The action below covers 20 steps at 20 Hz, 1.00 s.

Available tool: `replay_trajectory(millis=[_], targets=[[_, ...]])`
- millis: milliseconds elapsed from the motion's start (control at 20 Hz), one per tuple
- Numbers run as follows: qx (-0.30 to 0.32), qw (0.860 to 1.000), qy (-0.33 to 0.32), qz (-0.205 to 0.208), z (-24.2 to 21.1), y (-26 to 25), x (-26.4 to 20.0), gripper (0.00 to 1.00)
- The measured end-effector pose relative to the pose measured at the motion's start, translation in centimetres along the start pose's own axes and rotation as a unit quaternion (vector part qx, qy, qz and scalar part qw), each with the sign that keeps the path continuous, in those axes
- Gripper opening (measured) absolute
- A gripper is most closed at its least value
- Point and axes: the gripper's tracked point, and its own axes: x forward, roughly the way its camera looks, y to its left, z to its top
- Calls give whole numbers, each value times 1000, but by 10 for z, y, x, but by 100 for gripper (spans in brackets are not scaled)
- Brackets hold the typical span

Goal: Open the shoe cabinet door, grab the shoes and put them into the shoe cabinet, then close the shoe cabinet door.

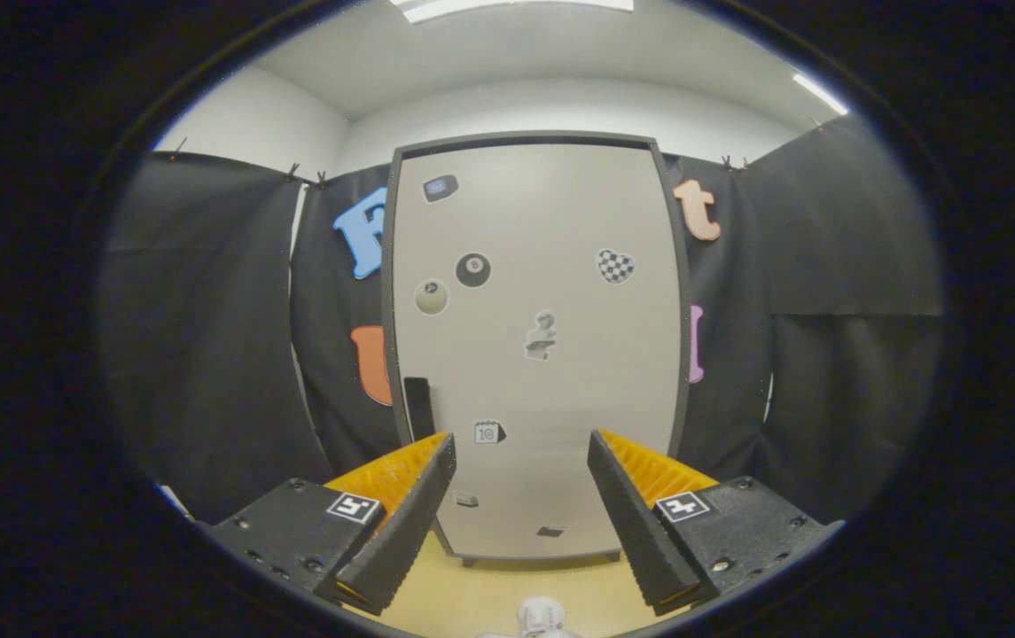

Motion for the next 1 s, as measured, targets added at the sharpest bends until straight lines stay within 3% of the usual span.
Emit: replay_trajectory(millis=[600,800,1000], targets=[[12,998,50,23,-60,83,151,95],[9,998,53,15,-62,91,176,83],[19,999,48,4,-60,92,179,60]])
